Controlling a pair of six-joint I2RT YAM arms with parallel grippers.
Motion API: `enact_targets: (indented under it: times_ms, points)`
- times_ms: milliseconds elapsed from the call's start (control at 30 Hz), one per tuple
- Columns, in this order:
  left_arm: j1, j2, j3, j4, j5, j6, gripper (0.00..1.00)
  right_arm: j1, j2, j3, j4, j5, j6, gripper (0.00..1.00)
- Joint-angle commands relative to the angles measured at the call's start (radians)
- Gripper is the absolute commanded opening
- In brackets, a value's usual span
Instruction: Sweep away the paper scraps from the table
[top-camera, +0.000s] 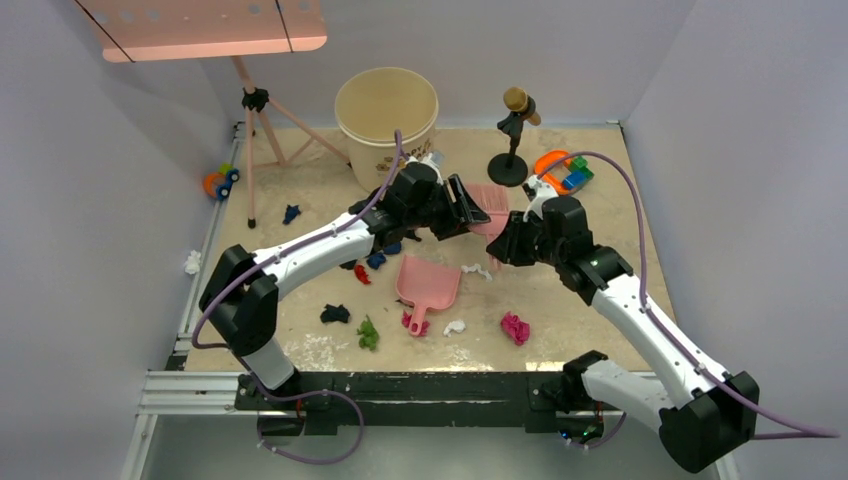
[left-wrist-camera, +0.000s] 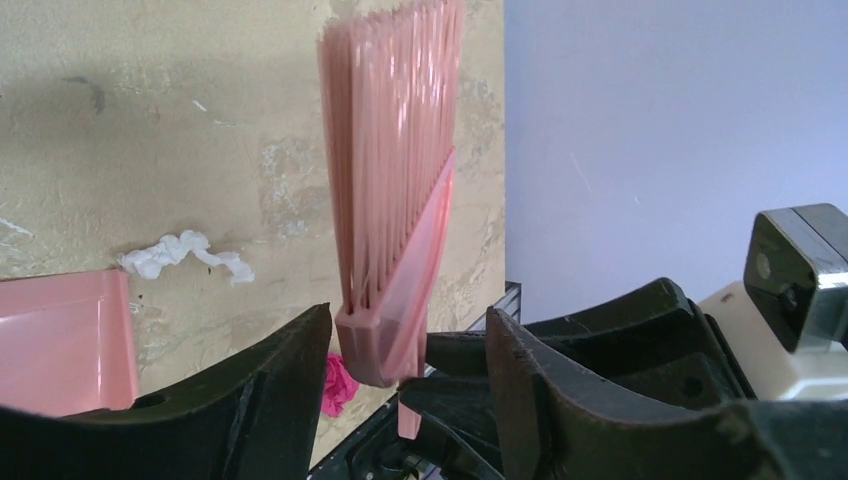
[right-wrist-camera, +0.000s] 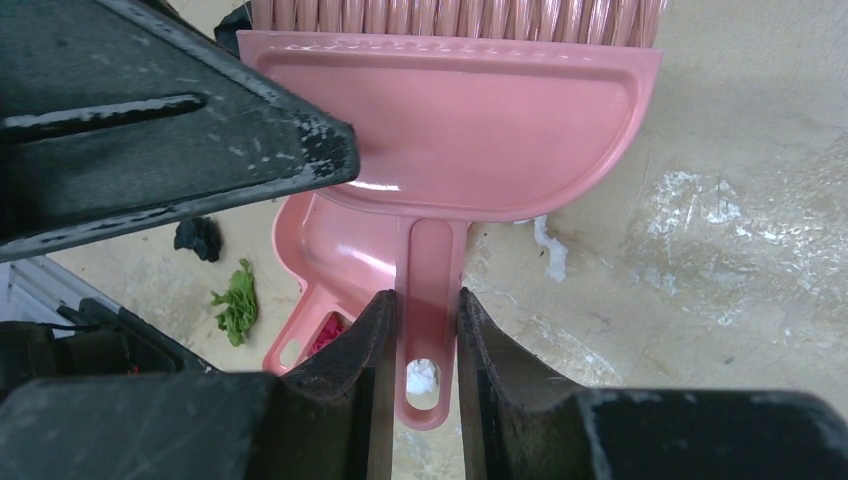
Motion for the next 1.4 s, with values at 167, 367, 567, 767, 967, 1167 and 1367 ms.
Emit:
enact_targets:
  times_ms: [167, 367, 567, 767, 967, 1167, 1367]
  points:
    - [0.009, -0.009, 0.013, 0.029, -0.064, -0.019, 0.48, 0.002, -0.043, 0.008, -0.001, -0.042, -0.028, 0.06]
    - [0.030, -0.023, -0.014, 0.065, -0.056, -0.025, 0.42, 0.002, -0.057, 0.007, -0.025, -0.016, -0.032, 0.07]
    - [0.031, 0.005, -0.006, 0.105, 0.000, -0.032, 0.11, 0.001, -0.049, 0.006, -0.017, -0.019, -0.028, 0.07]
    - [0.048, -0.027, -0.050, 0.179, 0.003, -0.034, 0.00, 0.002, -0.096, 0.006, -0.024, 0.000, 0.029, 0.84]
    - [0.139, -0.090, -0.215, 0.419, 0.097, -0.121, 0.00, 0.000, -0.209, -0.055, 0.140, -0.107, 0.131, 0.89]
    - [0.161, -0.133, -0.383, 0.888, 0.105, -0.256, 0.00, 0.001, -0.357, -0.262, 0.483, -0.107, 0.399, 0.85]
    - [0.159, -0.114, -0.492, 1.206, -0.011, -0.399, 0.00, 0.000, -0.482, -0.374, 0.628, 0.028, 0.542, 0.83]
